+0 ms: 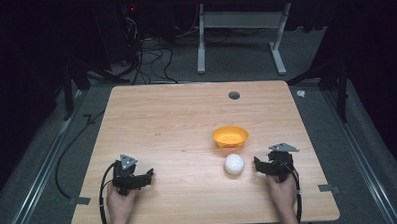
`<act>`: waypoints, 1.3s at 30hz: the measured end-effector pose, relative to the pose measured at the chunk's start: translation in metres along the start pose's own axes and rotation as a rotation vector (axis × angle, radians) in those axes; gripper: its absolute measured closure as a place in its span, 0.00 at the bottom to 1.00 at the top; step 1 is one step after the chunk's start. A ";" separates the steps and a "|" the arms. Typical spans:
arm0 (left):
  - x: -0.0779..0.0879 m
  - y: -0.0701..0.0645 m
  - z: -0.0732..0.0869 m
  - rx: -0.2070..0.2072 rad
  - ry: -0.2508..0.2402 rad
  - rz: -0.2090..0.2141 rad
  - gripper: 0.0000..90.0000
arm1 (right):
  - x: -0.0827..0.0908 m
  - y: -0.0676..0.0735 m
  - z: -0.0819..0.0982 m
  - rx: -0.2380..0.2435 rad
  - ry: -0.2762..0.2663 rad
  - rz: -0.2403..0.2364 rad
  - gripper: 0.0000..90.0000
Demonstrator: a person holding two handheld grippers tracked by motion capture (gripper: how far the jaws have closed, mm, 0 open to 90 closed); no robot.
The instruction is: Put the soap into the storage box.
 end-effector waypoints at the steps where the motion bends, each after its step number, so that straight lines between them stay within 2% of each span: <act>1: 0.000 0.000 0.000 0.000 0.000 0.000 0.18 | 0.000 0.000 0.000 0.002 0.000 -0.001 0.21; 26: 0.000 0.000 0.000 0.000 0.000 0.001 0.17 | -0.001 0.002 0.000 0.016 0.002 -0.016 0.21; 33: 0.000 0.000 0.000 0.000 0.000 0.001 0.17 | -0.002 0.003 -0.001 0.021 0.012 -0.031 0.16; 39: 0.000 0.000 0.000 -0.001 0.000 0.001 0.17 | -0.001 0.001 -0.002 0.027 0.036 -0.044 0.17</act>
Point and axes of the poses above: each handheld gripper's, and its own axes: x roughly backward along the jaws, z roughly out of its underside, y roughly to its left, the point moved 3 cm from there along -x, roughly forward along the jaws, and after that the axes turned 12 degrees about -z, right-handed, at the moved point
